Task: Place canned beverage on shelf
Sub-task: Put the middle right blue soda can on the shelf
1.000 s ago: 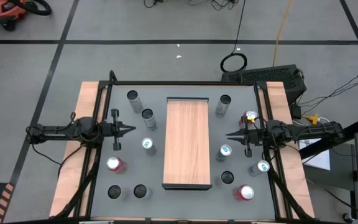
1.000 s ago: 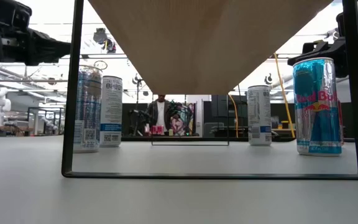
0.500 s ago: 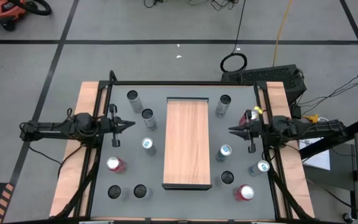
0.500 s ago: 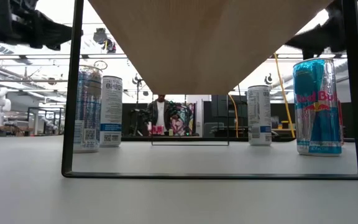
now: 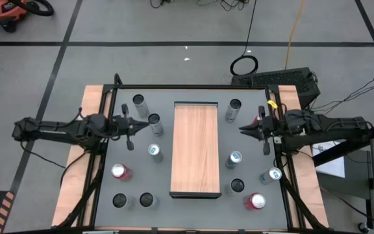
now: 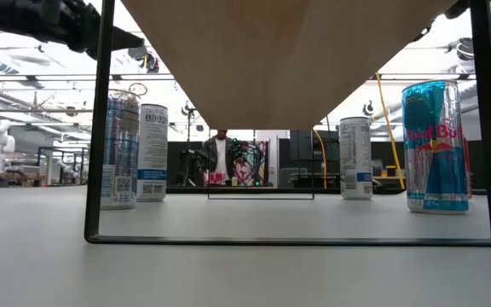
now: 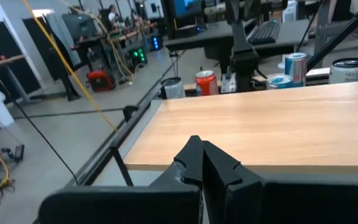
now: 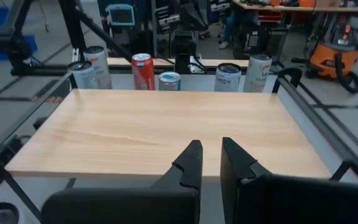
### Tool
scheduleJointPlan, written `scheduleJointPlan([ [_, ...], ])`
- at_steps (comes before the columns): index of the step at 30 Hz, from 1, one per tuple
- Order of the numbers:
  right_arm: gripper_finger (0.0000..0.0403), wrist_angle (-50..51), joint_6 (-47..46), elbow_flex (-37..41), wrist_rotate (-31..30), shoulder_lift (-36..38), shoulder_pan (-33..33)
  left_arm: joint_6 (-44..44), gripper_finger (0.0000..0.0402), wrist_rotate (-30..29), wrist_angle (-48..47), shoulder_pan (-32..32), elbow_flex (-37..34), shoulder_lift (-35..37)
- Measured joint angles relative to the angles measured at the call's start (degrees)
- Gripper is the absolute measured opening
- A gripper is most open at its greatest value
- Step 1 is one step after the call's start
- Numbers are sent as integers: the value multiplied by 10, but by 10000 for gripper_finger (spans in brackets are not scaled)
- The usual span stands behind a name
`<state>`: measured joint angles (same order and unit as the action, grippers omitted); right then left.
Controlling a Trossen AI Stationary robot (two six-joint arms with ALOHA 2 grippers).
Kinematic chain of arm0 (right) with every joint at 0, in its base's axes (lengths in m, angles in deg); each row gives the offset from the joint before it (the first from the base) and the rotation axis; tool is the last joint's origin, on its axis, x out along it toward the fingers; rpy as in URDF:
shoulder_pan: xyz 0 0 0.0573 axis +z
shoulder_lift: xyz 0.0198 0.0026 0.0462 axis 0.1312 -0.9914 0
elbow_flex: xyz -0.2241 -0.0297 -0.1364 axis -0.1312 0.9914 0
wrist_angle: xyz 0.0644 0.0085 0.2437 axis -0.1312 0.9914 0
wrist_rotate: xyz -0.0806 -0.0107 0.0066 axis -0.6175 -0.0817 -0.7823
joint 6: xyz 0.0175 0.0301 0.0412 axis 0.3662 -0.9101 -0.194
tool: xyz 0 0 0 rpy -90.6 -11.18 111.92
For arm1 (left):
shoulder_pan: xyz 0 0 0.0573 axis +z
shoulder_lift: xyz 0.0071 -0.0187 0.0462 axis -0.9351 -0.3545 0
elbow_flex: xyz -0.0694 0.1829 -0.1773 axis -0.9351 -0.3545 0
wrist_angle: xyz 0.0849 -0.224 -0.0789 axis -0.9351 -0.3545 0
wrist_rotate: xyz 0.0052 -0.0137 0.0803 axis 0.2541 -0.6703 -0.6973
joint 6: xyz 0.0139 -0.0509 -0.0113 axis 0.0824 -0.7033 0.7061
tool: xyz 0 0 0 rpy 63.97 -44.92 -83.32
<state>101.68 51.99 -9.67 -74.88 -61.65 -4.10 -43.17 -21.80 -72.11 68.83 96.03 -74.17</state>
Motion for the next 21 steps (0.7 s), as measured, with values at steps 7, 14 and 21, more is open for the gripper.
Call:
scheduleJointPlan([
  [7,0,-5,10,-21,-2,-39,0,-23,0,1,66,0,4,-31],
  [14,0,23,-20,-22,-2,-62,0,-68,0,9,67,0,4,-36],
  [21,0,54,-21,-22,1,-65,0,-75,0,11,73,-4,4,-43],
])
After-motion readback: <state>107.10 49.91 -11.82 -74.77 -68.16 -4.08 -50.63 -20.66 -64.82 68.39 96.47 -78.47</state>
